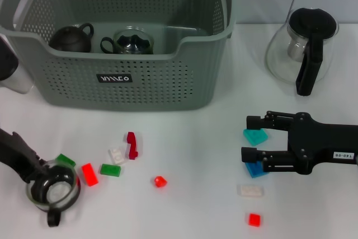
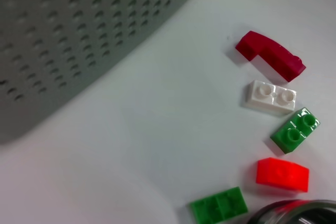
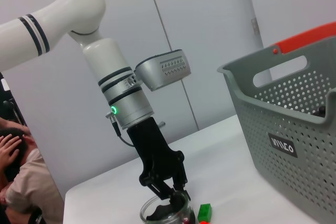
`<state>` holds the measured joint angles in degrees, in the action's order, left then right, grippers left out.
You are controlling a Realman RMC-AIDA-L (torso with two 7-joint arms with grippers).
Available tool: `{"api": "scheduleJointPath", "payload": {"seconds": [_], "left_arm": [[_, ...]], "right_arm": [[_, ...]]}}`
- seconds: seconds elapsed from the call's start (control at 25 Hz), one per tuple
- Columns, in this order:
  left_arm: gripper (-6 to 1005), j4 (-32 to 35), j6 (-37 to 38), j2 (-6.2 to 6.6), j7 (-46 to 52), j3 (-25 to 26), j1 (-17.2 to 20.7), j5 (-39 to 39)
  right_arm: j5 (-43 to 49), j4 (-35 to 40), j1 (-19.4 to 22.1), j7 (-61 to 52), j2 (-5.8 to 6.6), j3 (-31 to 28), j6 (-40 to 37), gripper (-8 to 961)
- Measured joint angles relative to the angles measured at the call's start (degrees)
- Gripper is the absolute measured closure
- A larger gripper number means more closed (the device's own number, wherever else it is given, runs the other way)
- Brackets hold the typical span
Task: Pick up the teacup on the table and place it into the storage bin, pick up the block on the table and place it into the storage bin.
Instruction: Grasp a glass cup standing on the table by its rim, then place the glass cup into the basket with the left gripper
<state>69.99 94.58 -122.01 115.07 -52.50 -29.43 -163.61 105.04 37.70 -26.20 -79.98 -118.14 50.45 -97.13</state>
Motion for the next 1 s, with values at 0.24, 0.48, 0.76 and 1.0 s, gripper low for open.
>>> {"api": "scheduleJointPath", "payload": {"seconds": [0.24, 0.48, 0.76, 1.0], "left_arm": [[832, 2.13, 4.26, 0.89, -2.66, 4.31, -0.27, 3.31], [958, -4.70, 14.29, 5.92, -9.71, 17.64, -3.80, 14.30], [959, -18.53, 23.34, 10.61, -14.16, 29.04, -8.07, 35.36], [958, -15.78, 18.23, 10.52, -0.62, 28.64, -11.56, 52.20]], "right_arm": [[-0.01, 0.00, -0.05, 0.00, 0.03, 0.00, -0.13, 118], [-0.09, 0.05, -0.08, 0.00, 0.02, 0.00, -0.29, 118], [-0.06, 0.09, -0.16, 0.00, 0.02, 0.00, -0.22, 118], [-0.04, 0.06, -0.33, -0.04, 0.00, 0.00, -0.21, 117]]}}
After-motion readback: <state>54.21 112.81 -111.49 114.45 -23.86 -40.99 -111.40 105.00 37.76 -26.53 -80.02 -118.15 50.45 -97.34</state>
